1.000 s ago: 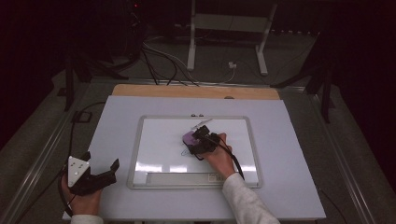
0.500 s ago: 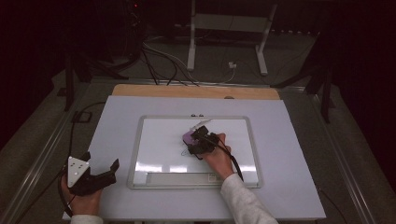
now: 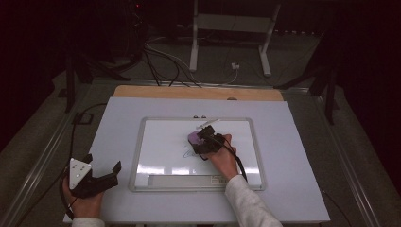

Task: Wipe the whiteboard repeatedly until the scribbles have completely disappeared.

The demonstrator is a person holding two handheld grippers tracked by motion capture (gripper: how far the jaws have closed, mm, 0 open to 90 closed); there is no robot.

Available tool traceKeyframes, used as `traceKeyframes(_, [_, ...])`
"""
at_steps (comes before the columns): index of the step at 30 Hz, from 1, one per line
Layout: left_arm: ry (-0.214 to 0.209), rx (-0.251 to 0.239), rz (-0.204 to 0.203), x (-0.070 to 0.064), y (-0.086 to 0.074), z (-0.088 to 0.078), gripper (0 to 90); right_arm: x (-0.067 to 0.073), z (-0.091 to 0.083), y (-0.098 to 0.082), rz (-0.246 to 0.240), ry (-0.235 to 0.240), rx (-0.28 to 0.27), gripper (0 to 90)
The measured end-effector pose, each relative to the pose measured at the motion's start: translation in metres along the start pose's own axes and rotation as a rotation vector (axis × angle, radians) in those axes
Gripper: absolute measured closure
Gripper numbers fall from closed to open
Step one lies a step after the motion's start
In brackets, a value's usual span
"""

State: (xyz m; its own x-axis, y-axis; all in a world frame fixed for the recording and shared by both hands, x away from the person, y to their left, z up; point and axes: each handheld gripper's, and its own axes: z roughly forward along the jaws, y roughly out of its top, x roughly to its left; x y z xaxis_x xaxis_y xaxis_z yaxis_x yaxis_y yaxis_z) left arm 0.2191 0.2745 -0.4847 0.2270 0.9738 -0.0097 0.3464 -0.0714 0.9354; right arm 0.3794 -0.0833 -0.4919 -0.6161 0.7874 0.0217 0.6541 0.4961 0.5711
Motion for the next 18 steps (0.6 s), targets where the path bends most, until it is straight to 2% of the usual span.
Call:
traceKeyframes(2, [0.002, -0.001, -0.002, 0.001, 0.000, -0.001, 0.6, 0.004, 0.000, 0.001, -0.039, -0.015, 0.001, 41.4])
traceKeyframes(3, [0.002, -0.001, -0.004, 0.002, 0.000, -0.001, 0.6, 0.003, 0.000, 0.001, -0.039, -0.018, 0.003, 41.4])
traceKeyframes(4, [0.002, -0.001, -0.005, 0.002, 0.000, -0.001, 0.6, -0.001, 0.000, 0.001, -0.028, -0.036, 0.000, 41.4])
traceKeyframes(6, [0.001, -0.001, -0.004, 0.002, -0.001, -0.001, 0.6, -0.013, -0.001, 0.001, 0.038, -0.067, 0.001, 41.4])
traceKeyframes(8, [-0.001, 0.001, -0.005, 0.001, -0.001, 0.000, 0.6, -0.019, -0.001, -0.001, 0.087, -0.060, -0.001, 41.3])
traceKeyframes(10, [-0.003, 0.006, 0.000, 0.000, -0.001, 0.001, 0.6, -0.014, -0.001, -0.001, 0.065, -0.056, 0.002, 41.3])
traceKeyframes(14, [-0.002, 0.000, 0.002, -0.001, 0.000, 0.000, 0.6, 0.011, 0.001, 0.001, -0.014, 0.013, 0.000, 41.3])
traceKeyframes(16, [0.000, -0.001, -0.001, 0.000, 0.000, 0.000, 0.6, 0.020, 0.001, 0.002, -0.048, 0.018, 0.002, 41.3])
traceKeyframes(18, [0.000, -0.001, -0.003, 0.001, 0.000, -0.001, 0.6, 0.019, 0.002, 0.003, -0.054, 0.010, 0.002, 41.3])
